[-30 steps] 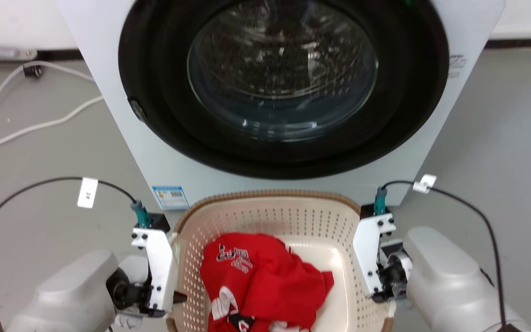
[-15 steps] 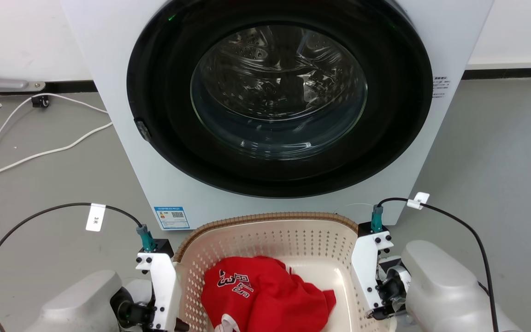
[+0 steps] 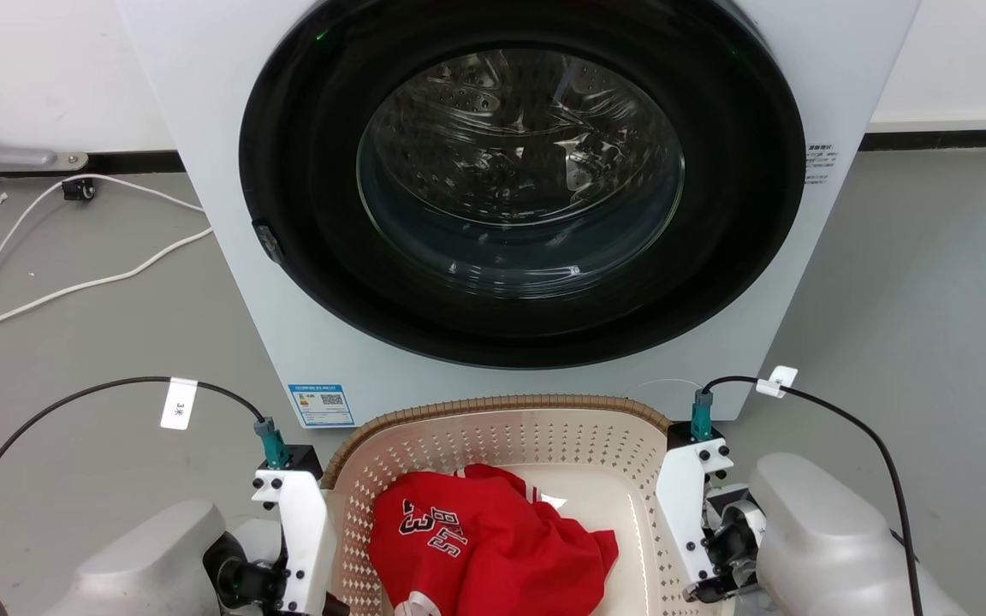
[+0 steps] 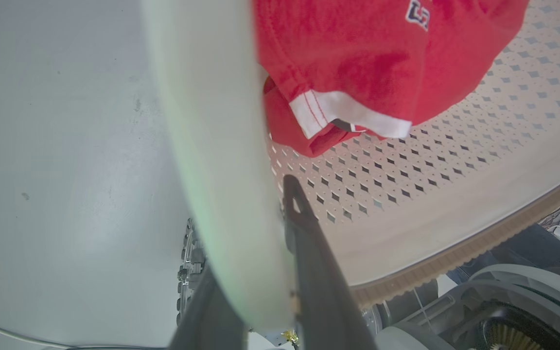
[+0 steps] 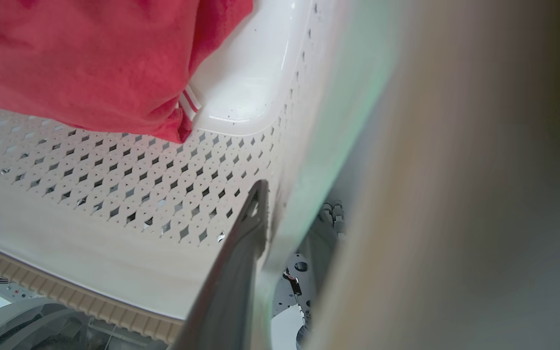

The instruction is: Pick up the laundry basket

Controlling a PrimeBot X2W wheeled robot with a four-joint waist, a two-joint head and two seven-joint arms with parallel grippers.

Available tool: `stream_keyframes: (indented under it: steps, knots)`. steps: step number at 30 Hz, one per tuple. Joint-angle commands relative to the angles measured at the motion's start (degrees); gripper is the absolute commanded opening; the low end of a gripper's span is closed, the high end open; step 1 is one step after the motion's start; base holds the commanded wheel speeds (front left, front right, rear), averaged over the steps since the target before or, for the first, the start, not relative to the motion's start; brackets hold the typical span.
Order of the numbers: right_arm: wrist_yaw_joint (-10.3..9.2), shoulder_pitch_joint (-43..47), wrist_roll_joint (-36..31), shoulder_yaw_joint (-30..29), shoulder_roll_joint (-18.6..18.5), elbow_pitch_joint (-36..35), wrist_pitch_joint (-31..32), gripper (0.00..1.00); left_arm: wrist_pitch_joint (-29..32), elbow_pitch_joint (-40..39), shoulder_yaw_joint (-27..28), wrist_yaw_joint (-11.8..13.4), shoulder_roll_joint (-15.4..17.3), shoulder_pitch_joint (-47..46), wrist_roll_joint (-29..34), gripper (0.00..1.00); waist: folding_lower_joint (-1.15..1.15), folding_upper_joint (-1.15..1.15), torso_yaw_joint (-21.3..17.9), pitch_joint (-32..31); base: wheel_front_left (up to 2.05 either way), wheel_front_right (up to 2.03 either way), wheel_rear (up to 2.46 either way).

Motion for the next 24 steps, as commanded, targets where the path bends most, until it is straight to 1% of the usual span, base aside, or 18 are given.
stream_keyframes:
  steps: [1, 24]
  knots:
    - [-0.01, 0.0, 0.2, 0.3, -0.9, 0.5, -0.4, 0.00, 0.0, 0.3, 0.0, 0.1, 1.2, 0.3, 0.1, 0.00, 0.00, 0.00, 0.0, 0.0, 0.00, 0.00, 0.00]
    - [-0.01, -1.2, 2.3, 1.5, -1.0, 1.7, -0.9, 0.00, 0.5, 1.3, 0.1, 0.1, 0.8, -0.8, 0.2, 0.00, 0.00, 0.00, 0.2, 0.2, 0.00, 0.00, 0.00]
